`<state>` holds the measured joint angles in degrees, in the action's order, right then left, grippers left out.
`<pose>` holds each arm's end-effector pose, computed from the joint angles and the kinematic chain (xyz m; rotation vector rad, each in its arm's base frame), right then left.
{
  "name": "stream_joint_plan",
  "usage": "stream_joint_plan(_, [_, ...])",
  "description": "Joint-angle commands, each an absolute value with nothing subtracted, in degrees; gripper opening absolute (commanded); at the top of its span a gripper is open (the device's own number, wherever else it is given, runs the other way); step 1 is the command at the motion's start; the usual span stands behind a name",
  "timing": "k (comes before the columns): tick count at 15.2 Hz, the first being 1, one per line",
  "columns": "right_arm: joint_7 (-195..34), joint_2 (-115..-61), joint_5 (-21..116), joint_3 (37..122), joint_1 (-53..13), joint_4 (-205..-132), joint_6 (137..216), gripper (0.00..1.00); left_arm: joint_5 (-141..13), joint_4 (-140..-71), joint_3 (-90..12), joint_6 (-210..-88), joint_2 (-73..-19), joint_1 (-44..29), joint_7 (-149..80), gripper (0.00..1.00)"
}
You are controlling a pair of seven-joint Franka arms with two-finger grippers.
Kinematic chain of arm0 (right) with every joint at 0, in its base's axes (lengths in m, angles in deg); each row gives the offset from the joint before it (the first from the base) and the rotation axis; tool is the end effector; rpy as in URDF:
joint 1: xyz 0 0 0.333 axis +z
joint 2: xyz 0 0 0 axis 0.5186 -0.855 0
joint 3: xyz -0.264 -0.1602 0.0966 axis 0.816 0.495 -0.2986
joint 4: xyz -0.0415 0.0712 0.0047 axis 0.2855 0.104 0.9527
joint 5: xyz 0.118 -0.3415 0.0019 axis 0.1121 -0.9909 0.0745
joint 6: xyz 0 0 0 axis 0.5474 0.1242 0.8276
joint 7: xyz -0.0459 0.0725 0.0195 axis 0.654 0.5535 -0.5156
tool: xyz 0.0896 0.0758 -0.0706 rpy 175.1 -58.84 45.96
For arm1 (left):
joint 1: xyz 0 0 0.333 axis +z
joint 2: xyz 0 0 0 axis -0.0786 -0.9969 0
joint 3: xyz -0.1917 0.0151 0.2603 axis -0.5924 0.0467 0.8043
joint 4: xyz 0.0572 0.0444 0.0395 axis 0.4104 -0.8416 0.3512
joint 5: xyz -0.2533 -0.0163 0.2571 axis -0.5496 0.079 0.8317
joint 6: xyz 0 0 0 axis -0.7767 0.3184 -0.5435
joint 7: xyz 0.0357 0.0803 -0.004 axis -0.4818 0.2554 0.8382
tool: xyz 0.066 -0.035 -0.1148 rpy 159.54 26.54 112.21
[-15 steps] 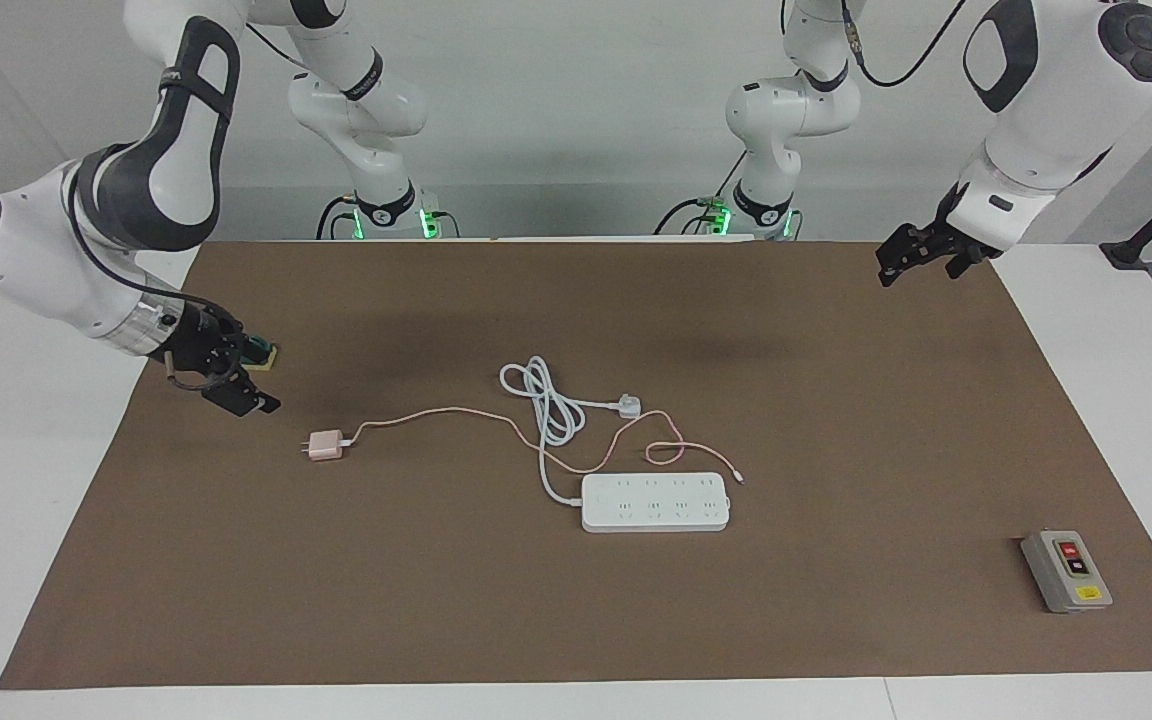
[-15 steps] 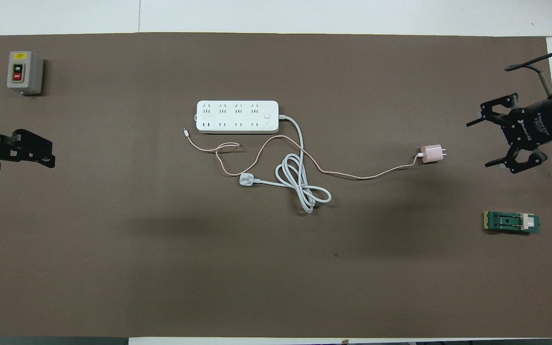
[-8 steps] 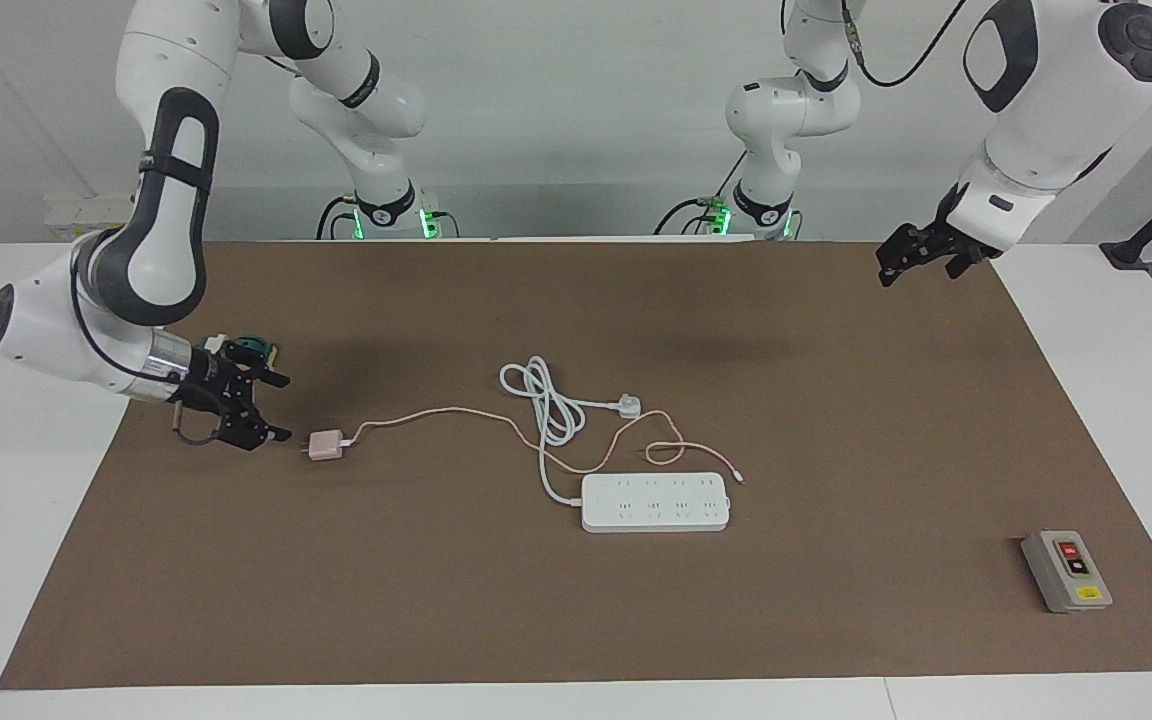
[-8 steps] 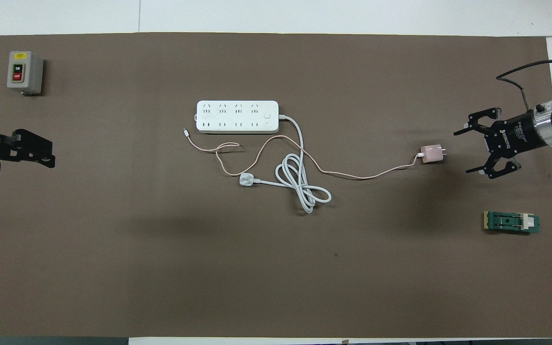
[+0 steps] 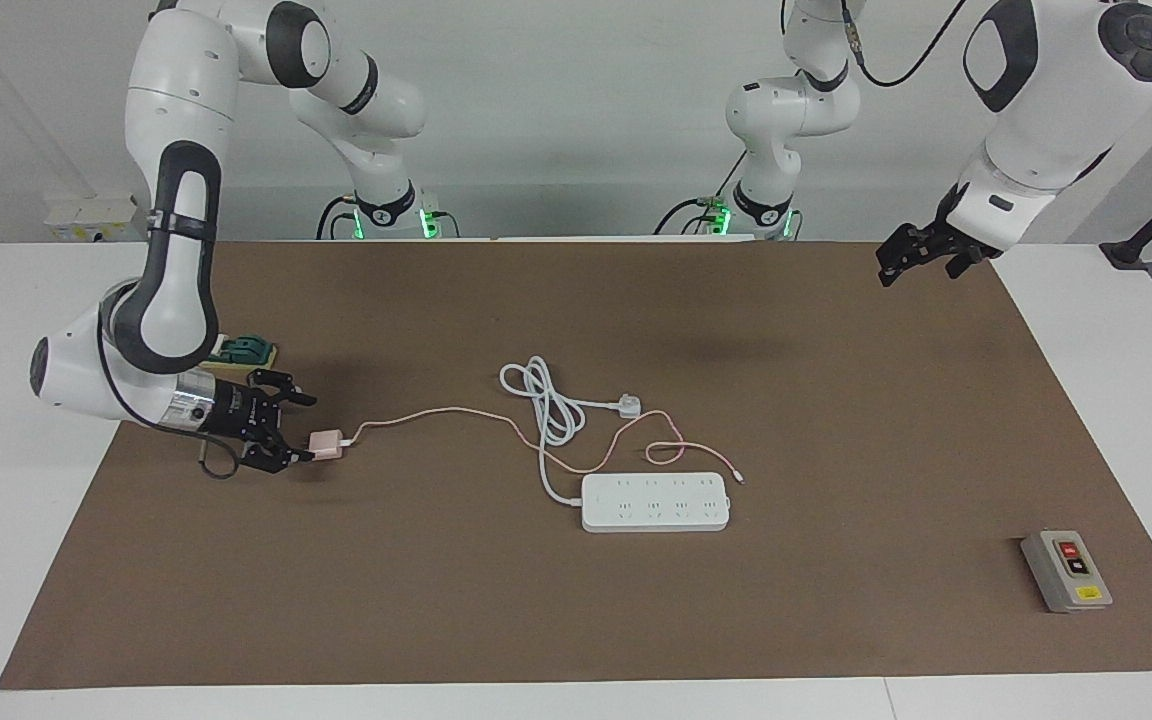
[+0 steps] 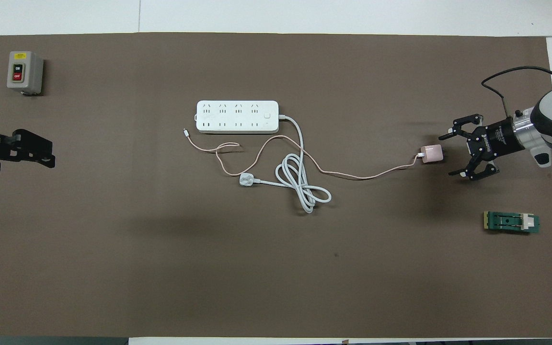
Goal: Plug charger into power strip
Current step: 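Reach the right gripper to the pink charger and close on it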
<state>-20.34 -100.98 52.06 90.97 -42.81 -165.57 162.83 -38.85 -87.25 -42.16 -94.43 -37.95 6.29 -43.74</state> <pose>0.5822 -0.0954 0.2753 -1.9874 1.7861 0.7731 0.5107 -0.0362 0.5747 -3.1190 -0.0648 0.2339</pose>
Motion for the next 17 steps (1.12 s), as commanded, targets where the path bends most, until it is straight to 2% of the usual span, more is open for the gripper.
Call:
stream_joint_plan(1, [-23.09,-100.23,53.81,90.83,-42.84,-168.09,165.44,1.00,-39.58,-89.71,-42.47,-95.84,-35.84,7.06,-44.04,1.00])
stream_joint_plan(10, [-27.48,-99.96,54.60,90.74,-42.84,-171.00,169.05,0.99,-39.58,-89.71,-42.47,-95.84,-35.84,7.06,-44.04,1.00])
stream_joint_plan(11, [-29.49,-99.79,56.08,90.74,-42.93,-171.34,168.87,0.82,-39.58,-89.71,-42.47,-95.84,-35.84,7.06,-44.04,1.00])
stream_joint_plan(12, [-31.51,-99.61,57.32,90.74,-42.84,-171.87,168.87,0.36,-39.58,-89.71,-42.47,-95.84,-35.84,6.97,-44.04,1.00])
stream_joint_plan(13, [-31.79,-99.52,57.59,90.82,-42.67,-172.14,169.22,0.03,-39.58,-89.71,-42.47,-95.84,-35.84,7.06,-44.04,1.00])
stream_joint_plan(17, [-34.07,-99.52,57.59,90.65,-42.06,-172.05,169.74,0.00,-39.58,-89.71,-42.47,-95.84,-35.84,7.06,-44.04,1.00])
